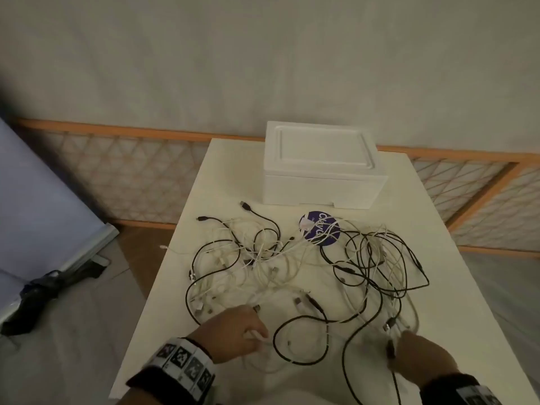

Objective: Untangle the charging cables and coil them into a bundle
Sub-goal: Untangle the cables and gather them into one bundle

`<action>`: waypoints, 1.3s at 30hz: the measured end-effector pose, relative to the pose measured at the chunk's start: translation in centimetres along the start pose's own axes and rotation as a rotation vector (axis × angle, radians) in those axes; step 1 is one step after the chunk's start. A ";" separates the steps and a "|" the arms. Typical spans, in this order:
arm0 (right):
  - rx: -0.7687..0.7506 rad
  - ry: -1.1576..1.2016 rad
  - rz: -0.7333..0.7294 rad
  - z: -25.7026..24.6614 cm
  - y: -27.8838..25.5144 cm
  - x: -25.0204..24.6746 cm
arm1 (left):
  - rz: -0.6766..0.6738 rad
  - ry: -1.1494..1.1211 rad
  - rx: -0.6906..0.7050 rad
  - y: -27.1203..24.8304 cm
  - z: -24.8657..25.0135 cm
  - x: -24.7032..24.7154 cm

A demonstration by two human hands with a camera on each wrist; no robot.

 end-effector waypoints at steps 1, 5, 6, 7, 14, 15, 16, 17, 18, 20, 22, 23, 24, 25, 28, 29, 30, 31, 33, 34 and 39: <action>-0.017 0.028 -0.063 -0.1 -0.2 0.6 | -0.034 0.013 -0.012 0.1 -0.6 0.2; 0.042 0.381 -0.138 -2.1 -0.1 0.2 | -0.038 -0.002 -0.074 1.1 -1.7 -1.2; 0.000 0.509 -0.119 -3.3 0.0 -0.6 | -0.014 -0.036 -0.064 1.6 -1.3 -1.8; -0.055 0.598 -0.092 -4.6 0.0 -1.7 | 0.024 -0.070 -0.053 2.2 -0.8 -2.6; -0.419 0.856 0.053 -14.5 -2.6 -11.3 | 0.323 -0.448 0.021 7.0 4.8 -6.7; -0.450 0.886 0.066 -15.2 -2.7 -12.1 | 0.382 -0.472 0.028 7.6 5.4 -7.4; -0.476 0.910 0.072 -15.8 -2.8 -12.8 | 0.447 -0.494 0.041 8.0 5.8 -8.2; -0.499 0.916 0.076 -16.1 -2.9 -13.3 | 0.505 -0.548 0.048 8.3 6.3 -8.8; -0.517 0.912 0.075 -16.4 -3.0 -13.7 | 0.540 -0.609 0.044 8.5 6.7 -9.3; -0.560 0.914 0.082 -16.7 -3.3 -14.4 | 0.555 -0.729 0.047 8.7 7.2 -9.8; -0.593 0.912 0.111 -16.9 -3.6 -15.1 | 0.556 -0.827 0.065 8.6 7.5 -10.0; -0.605 0.916 0.119 -17.0 -3.6 -15.4 | 0.567 -0.857 0.068 8.6 7.5 -10.2; -0.615 0.916 0.125 -17.0 -3.6 -15.6 | 0.585 -0.866 0.070 8.6 7.5 -10.3; -0.617 0.908 0.123 -17.1 -3.6 -15.8 | 0.605 -0.869 0.071 8.6 7.4 -10.3; -0.633 0.855 0.127 -17.4 -3.3 -15.8 | 0.677 -0.853 0.053 8.5 7.1 -10.5; -0.635 0.821 0.155 -17.4 -3.3 -15.8 | 0.695 -0.858 0.031 8.5 6.9 -10.5; -0.628 0.778 0.201 -17.3 -3.1 -15.9 | 0.706 -0.869 0.001 8.5 6.6 -10.4; -0.609 0.736 0.249 -17.0 -2.9 -16.0 | 0.720 -0.885 -0.038 8.4 6.3 -10.3; -0.549 0.640 0.357 -16.2 -2.8 -16.4 | 0.801 -0.864 -0.109 7.9 5.3 -10.6; -0.520 0.544 0.425 -15.7 -2.8 -16.7 | 0.865 -0.796 -0.106 7.3 5.1 -11.2; -0.520 0.229 0.550 -16.0 -4.8 -18.2 | 0.666 -0.381 0.264 6.4 9.6 -12.4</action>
Point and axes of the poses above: each hand's wrist, its own y-axis towards the middle knuckle, its own x-axis out of the palm, z = x × y, the point moved 5 cm from there along y, towards the middle knuckle, and after that the axes turned 6 degrees about x, right-handed, at the moved point
